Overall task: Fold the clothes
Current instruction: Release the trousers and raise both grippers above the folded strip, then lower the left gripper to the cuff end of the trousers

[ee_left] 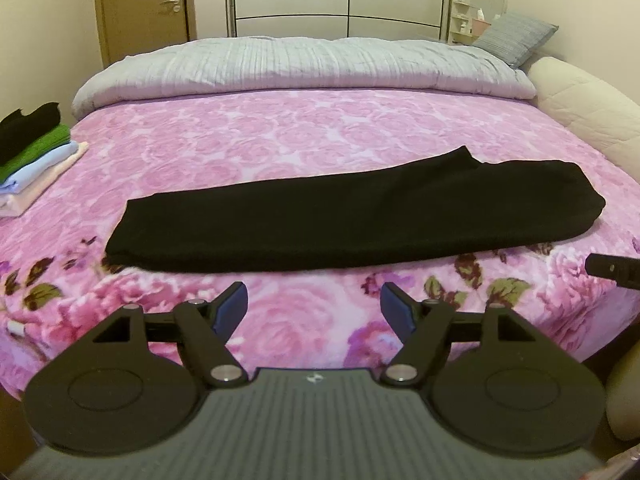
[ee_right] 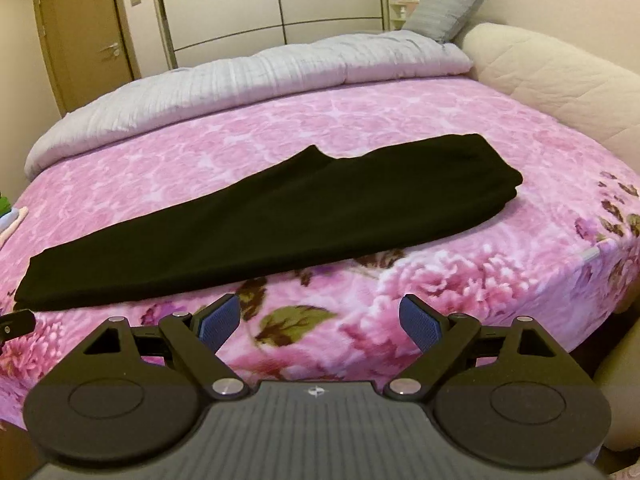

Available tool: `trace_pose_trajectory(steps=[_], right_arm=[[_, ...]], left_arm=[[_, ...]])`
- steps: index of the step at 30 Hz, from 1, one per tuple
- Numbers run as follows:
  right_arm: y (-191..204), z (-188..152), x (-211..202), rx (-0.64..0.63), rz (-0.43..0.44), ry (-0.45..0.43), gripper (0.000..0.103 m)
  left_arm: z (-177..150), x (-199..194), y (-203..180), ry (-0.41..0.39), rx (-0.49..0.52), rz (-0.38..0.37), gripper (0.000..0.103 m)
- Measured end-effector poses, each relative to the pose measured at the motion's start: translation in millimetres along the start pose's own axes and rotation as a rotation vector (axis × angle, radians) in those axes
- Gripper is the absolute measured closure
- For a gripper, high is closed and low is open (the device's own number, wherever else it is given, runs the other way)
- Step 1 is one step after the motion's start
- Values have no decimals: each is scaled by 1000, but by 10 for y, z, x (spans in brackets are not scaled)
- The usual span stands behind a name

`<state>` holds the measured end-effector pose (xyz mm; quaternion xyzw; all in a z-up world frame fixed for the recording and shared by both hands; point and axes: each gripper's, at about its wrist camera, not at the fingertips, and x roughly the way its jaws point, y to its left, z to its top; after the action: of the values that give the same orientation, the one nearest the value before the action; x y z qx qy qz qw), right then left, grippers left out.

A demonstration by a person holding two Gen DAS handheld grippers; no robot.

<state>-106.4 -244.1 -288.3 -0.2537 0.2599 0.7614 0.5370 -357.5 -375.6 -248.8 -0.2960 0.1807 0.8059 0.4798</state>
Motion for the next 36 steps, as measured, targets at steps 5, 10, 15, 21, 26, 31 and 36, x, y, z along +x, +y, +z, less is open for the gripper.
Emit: trace_pose_trajectory(steps=[5, 10, 15, 21, 26, 31, 36], right_arm=[[64, -45, -53, 1, 3, -7, 14], [74, -68, -95, 6, -3, -15, 14], [34, -60, -78, 15, -17, -13, 14], [-107, -60, 11, 55, -19, -17, 14], [-276, 11, 188, 82, 25, -24, 14], [-398, 185, 496, 89, 2, 12, 14], [-503, 266, 745, 120, 8, 10, 17]], left_arm=[[-71, -62, 71, -1, -1, 7, 33], [-84, -79, 124, -6, -9, -4, 33], [-97, -1, 230, 9, -38, -11, 31], [-144, 248, 591, 33, -205, -50, 31], [-119, 519, 1049, 21, -431, -89, 31], [-129, 810, 1533, 44, -647, -93, 31], [-211, 1110, 2046, 69, -874, -119, 40]])
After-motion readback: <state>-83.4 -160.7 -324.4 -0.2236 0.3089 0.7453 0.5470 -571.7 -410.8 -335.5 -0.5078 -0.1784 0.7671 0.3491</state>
